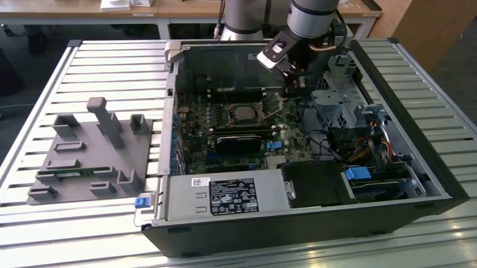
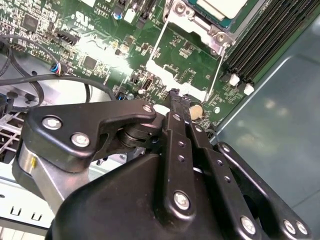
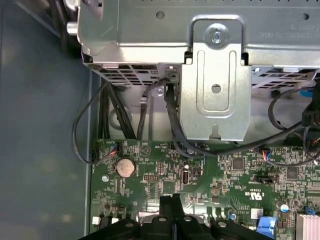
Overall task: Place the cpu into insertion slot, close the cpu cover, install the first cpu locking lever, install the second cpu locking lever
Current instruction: 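Close the cpu cover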
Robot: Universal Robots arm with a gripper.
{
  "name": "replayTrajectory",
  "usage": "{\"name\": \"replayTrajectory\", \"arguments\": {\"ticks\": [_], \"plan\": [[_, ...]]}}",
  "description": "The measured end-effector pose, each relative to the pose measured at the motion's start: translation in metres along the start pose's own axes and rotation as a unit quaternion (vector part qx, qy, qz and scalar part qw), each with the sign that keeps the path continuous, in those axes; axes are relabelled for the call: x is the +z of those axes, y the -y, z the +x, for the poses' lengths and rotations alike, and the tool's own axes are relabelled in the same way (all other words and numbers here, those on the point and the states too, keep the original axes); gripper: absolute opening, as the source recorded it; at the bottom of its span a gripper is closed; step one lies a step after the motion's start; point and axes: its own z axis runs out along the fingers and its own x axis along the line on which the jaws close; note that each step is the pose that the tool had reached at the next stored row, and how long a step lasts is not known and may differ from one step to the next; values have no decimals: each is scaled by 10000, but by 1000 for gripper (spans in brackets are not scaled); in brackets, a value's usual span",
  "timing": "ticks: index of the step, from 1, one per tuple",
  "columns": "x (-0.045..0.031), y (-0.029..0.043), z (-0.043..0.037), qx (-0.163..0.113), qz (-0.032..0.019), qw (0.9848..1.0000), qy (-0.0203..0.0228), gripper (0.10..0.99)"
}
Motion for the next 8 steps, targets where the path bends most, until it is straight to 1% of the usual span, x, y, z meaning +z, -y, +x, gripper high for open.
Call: {"name": "replayTrajectory", "arguments": {"ticks": [5, 8], "plan": [[14, -50, -1, 0, 0, 10000, 0, 106], [28, -68, -1, 0, 0, 10000, 0, 106]]}}
